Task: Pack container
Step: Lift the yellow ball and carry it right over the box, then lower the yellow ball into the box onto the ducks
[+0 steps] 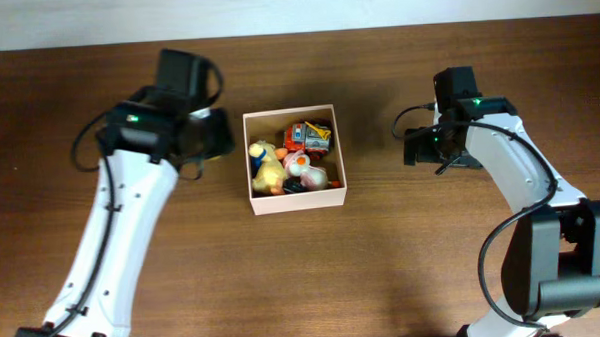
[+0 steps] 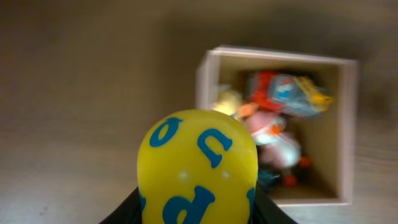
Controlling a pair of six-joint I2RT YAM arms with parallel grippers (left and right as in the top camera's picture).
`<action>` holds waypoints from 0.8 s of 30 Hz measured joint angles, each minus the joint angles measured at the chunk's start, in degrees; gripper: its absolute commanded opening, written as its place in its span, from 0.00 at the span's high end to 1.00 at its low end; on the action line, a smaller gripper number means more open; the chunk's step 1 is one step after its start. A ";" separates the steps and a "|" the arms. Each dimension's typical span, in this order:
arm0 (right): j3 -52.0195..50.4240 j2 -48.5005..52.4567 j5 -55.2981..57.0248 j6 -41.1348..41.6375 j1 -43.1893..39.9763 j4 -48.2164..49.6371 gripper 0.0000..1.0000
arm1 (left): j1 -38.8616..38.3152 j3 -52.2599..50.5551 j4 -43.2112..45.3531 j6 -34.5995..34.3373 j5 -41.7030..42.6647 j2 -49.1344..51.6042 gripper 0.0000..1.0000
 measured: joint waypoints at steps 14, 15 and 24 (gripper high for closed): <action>0.00 0.00 0.00 -0.02 0.00 0.02 0.01 | -11.15 0.09 13.81 7.37 -2.32 10.99 0.75; 0.00 0.00 0.00 0.00 0.00 0.02 0.01 | -11.15 0.09 13.86 7.43 -2.27 12.81 0.75; 0.00 0.00 0.00 0.00 0.00 0.00 0.01 | -11.15 0.09 15.89 7.93 -0.24 20.33 0.75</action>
